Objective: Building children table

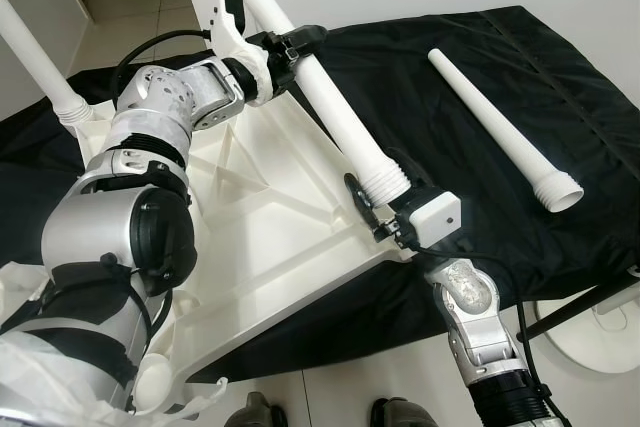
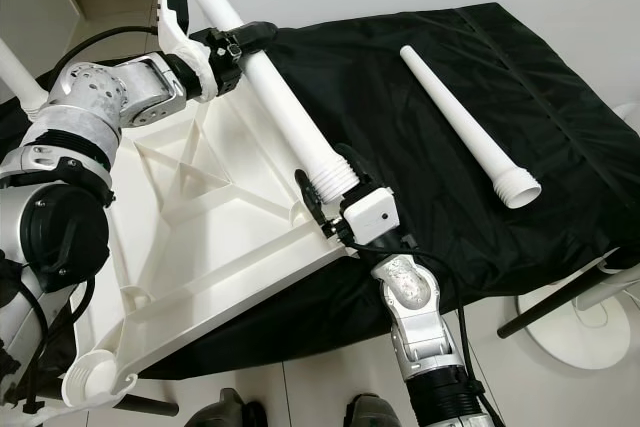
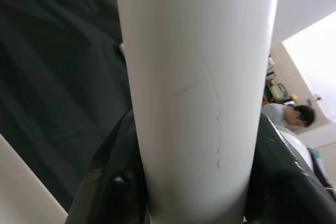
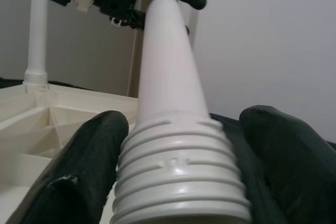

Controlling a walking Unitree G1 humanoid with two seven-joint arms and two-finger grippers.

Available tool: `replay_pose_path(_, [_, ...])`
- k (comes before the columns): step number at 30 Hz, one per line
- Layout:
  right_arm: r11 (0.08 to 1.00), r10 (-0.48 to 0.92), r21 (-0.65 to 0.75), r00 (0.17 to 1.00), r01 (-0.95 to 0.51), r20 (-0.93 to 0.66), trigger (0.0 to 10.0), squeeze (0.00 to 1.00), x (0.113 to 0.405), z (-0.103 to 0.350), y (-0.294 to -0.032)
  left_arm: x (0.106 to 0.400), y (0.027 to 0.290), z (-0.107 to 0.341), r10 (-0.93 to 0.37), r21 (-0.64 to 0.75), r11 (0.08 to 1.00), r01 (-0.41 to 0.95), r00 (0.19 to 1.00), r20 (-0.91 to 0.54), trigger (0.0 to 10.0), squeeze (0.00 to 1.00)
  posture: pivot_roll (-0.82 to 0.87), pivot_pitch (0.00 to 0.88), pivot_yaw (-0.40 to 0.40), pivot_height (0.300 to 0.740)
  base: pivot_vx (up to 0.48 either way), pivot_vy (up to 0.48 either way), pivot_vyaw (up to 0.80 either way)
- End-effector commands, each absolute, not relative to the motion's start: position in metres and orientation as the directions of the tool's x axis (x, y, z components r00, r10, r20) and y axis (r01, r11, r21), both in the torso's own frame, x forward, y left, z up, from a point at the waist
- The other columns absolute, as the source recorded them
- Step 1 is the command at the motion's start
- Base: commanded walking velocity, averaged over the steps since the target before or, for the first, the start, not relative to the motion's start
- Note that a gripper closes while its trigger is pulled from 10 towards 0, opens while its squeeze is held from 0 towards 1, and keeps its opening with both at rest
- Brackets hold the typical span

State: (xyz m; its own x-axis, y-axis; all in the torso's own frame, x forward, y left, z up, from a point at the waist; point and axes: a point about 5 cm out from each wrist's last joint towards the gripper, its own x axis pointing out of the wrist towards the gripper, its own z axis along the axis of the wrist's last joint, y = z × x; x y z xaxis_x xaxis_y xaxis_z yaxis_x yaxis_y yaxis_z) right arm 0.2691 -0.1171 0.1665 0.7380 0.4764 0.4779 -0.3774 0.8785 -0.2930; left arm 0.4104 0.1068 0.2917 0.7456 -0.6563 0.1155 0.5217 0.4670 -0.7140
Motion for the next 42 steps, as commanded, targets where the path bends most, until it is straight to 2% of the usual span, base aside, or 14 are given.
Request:
replay_pose_path(1, [0.889, 0.458, -0.234, 0.745, -0.394, 0.485, 10.0, 1.0, 0.267, 0.167, -0.115, 0.408, 0.108, 0.309, -0.693, -0.65, 0.435, 0.623, 0.692, 0.199, 10.0, 0.0, -0.15, 0.072, 0.125, 0.74, 0.0, 0.0, 0.0])
replay_pose_path(3, [0.892, 0.451, -0.218, 0.75, -0.396, 0.484, 10.0, 1.0, 0.267, 0.167, -0.115, 0.408, 0.108, 0.31, -0.689, -0.644, 0.444, 0.623, 0.697, 0.199, 10.0, 0.0, -0.15, 0.069, 0.125, 0.74, 0.0, 0.0, 0.0])
replay_pose_path(4, [0.901, 0.433, -0.192, 0.767, -0.39, 0.473, 10.0, 1.0, 0.267, 0.165, -0.115, 0.409, 0.111, 0.315, -0.679, -0.581, 0.498, 0.644, 0.706, 0.201, 10.0, 0.0, -0.14, 0.068, 0.118, 0.74, 0.0, 0.0, 0.0])
replay_pose_path(7, [0.904, 0.427, -0.183, 0.774, -0.388, 0.467, 10.0, 1.0, 0.267, 0.164, -0.115, 0.409, 0.111, 0.317, -0.674, -0.566, 0.512, 0.646, 0.711, 0.202, 10.0, 0.0, -0.14, 0.068, 0.118, 0.74, 0.0, 0.0, 0.0])
replay_pose_path(8, [0.906, 0.42, -0.163, 0.782, -0.39, 0.46, 10.0, 0.71, 0.266, 0.163, -0.115, 0.409, 0.115, 0.324, -0.656, -0.543, 0.529, 0.652, 0.72, 0.226, 10.0, 0.0, -0.14, 0.066, 0.114, 0.74, 0.0, 0.0, 0.0])
replay_pose_path(10, [0.907, 0.416, -0.15, 0.787, -0.393, 0.456, 10.0, 0.71, 0.266, 0.162, -0.115, 0.41, 0.118, 0.328, -0.643, -0.532, 0.537, 0.654, 0.726, 0.243, 10.0, 0.0, -0.14, 0.066, 0.114, 0.74, 0.0, 0.0, 0.0])
replay_pose_path(11, [0.91, 0.409, -0.134, 0.794, -0.393, 0.449, 10.0, 0.0, 0.265, 0.16, -0.115, 0.41, 0.122, 0.332, -0.624, -0.506, 0.564, 0.653, 0.738, 0.257, 10.0, 0.0, -0.14, 0.064, 0.109, 0.74, 0.0, 0.0, 0.0])
replay_pose_path(15, [0.925, 0.37, -0.08, 0.834, -0.371, 0.41, 10.0, 0.0, 0.267, 0.156, -0.116, 0.408, 0.13, 0.342, -0.58, -0.438, 0.617, 0.654, 0.754, 0.309, 10.0, 0.0, -0.14, 0.056, 0.097, 0.74, 0.0, 0.0, 0.0])
replay_pose_path(20, [0.946, 0.325, -0.101, 0.887, -0.309, 0.327, 10.0, 0.0, 0.277, 0.155, -0.121, 0.404, 0.125, 0.346, -0.567, -0.345, 0.669, 0.658, 0.753, 0.335, 10.0, 0.0, -0.14, 0.046, 0.082, 0.74, 0.0, 0.0, 0.0])
replay_pose_path(22, [0.945, 0.326, -0.099, 0.893, -0.311, 0.311, 10.0, 0.0, 0.28, 0.156, -0.121, 0.403, 0.123, 0.347, -0.556, -0.314, 0.69, 0.652, 0.755, 0.347, 10.0, 0.0, -0.14, 0.042, 0.077, 0.74, 0.0, 0.0, 0.0])
replay_pose_path(24, [0.939, 0.343, -0.111, 0.89, -0.325, 0.3, 10.0, 0.0, 0.287, 0.163, -0.121, 0.398, 0.117, 0.348, -0.541, -0.214, 0.743, 0.635, 0.757, 0.366, 10.0, 0.0, -0.13, 0.033, 0.067, 0.74, 0.0, 0.0, 0.0])
replay_pose_path(27, [0.935, 0.355, -0.131, 0.884, -0.33, 0.303, 10.0, 0.0, 0.29, 0.167, -0.12, 0.395, 0.112, 0.348, -0.537, -0.176, 0.759, 0.627, 0.756, 0.376, 10.0, 0.0, -0.13, 0.03, 0.066, 0.74, 0.0, 0.0, 0.0])
replay_pose_path(30, [0.928, 0.368, -0.177, 0.872, -0.327, 0.323, 10.0, 0.0, 0.301, 0.181, -0.117, 0.383, 0.094, 0.338, -0.541, -0.057, 0.793, 0.606, 0.745, 0.39, 10.0, 0.0, -0.12, 0.019, 0.064, 0.74, 0.0, 0.0, 0.0])
replay_pose_path(42, [0.922, 0.373, -0.215, 0.89, -0.323, 0.262, 10.0, 0.0, 0.324, 0.193, -0.107, 0.361, 0.054, 0.326, -0.583, 0.1, 0.796, 0.598, 0.71, 0.395, 10.0, 0.0, -0.12, 0.019, 0.067, 0.74, 0.0, 0.0, 0.0])
